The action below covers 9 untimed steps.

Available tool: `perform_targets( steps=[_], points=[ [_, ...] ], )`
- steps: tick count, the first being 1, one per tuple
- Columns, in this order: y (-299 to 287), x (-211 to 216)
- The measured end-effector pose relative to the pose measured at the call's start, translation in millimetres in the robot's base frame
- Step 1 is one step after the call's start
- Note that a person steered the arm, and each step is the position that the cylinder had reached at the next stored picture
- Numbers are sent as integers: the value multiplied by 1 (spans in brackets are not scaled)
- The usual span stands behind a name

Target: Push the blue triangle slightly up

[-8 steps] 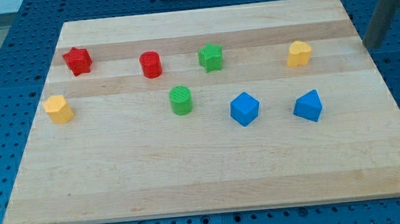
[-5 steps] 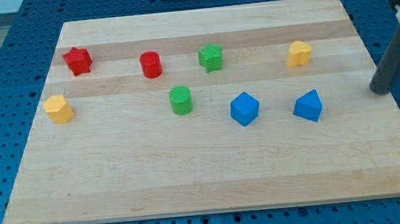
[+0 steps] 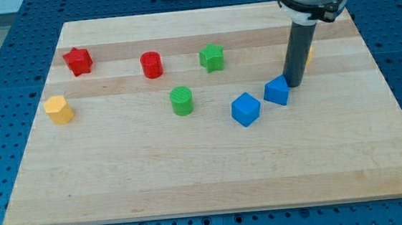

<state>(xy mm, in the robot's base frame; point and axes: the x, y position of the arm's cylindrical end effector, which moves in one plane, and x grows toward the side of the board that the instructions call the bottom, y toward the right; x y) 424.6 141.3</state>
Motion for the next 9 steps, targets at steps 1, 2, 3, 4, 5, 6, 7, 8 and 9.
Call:
perform_targets(
  steps=[1, 2, 3, 4, 5, 6, 7, 8, 9],
  points=[
    [3, 47],
    [-30, 61],
    [-62, 41],
    [-62, -6],
    [-62, -26],
    [-62, 6],
    [-62, 43],
    [-42, 56],
    [-22, 47]
  ],
)
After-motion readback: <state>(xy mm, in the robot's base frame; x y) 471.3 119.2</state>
